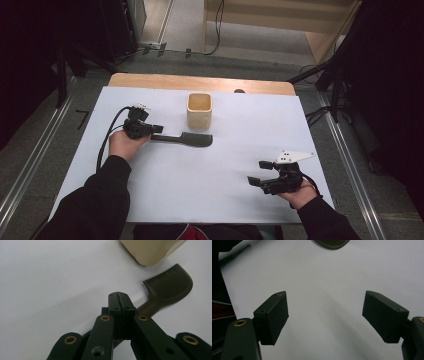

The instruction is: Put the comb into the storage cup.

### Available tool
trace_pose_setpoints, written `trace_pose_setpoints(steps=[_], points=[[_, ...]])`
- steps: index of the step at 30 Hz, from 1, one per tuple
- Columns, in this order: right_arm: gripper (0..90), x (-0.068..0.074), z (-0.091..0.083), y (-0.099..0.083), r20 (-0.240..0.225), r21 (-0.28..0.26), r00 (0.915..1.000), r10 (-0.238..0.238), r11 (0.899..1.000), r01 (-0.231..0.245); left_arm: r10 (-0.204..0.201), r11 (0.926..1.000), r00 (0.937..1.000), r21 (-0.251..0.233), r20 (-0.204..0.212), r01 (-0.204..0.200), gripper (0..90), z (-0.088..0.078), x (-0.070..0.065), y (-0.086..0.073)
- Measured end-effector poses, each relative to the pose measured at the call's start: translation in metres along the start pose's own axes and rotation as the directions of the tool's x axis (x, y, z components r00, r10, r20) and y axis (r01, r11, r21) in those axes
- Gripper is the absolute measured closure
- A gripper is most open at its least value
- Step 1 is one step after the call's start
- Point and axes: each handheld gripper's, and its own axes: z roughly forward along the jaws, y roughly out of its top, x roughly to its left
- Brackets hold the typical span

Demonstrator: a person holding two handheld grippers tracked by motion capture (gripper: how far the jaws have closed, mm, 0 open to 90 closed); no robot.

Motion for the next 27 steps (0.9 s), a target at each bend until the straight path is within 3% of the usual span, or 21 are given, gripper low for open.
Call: trace_pose_setpoints(steps=[15, 27], points=[[18.9, 0.000, -0.001, 0.000, 0.001, -0.002, 1.0000, 0.001, 1.000, -0.001, -0.009, 0.9996, 0.9999, 0.025, 0.011, 0.009, 90.0, -0.001, 0.003, -0.011], [18.9, -0.001, -0.001, 0.000, 0.003, -0.002, 1.0000, 0.003, 1.000, -0.003, 0.002, 0.9985, 0.9993, 0.055, 0.038, -0.004, 90.0, -0.002, -0.004, -0.018]])
